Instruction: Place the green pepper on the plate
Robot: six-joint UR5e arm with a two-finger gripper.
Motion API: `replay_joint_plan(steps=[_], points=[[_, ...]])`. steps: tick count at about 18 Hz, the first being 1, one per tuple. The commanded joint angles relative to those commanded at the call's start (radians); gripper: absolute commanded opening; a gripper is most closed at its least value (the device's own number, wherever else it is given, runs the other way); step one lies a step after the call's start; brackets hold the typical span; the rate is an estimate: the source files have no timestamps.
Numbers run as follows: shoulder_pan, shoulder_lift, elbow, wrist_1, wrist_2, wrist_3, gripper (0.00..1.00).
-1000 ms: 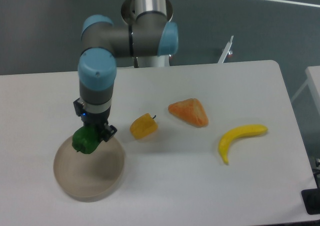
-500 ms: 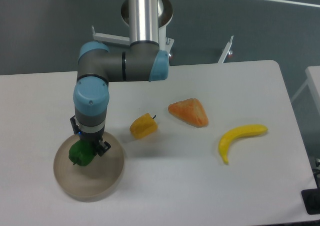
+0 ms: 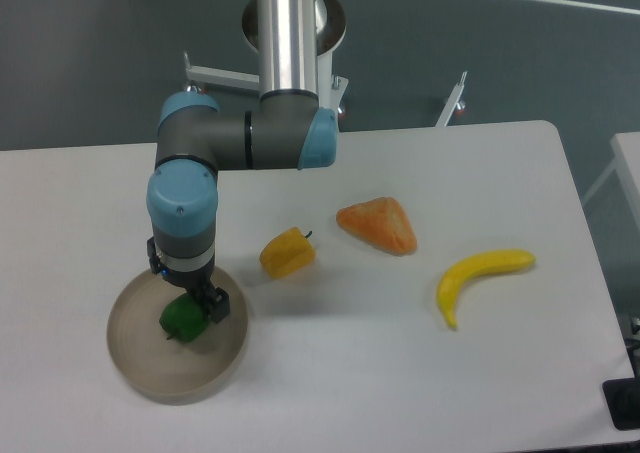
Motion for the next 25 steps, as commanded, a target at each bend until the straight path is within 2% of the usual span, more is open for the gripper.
replay_joint_plan(steps=[4, 7, 9, 13, 15, 17, 20, 25], points=[[0.011, 0.026, 0.006, 0.0, 0.023, 0.0, 1.0], [0.073, 0.074, 0.006, -0.018, 0.069, 0.024, 1.0], [0.118, 0.091, 0.003, -0.034, 0.068, 0.096, 1.0], [0.25, 0.13, 0.003, -0.112, 0.063, 0.282, 1.0], [0.29, 0.143, 0.006, -0.139, 0.065, 0.346, 1.0], [0.333, 0.144, 0.0, -0.15, 0.068, 0.402, 1.0], [0.411, 0.141, -0.009, -0.155, 0.069, 0.561, 1.0], [0.497, 0.137, -0.008, -0.152, 0.068, 0.707, 1.0]])
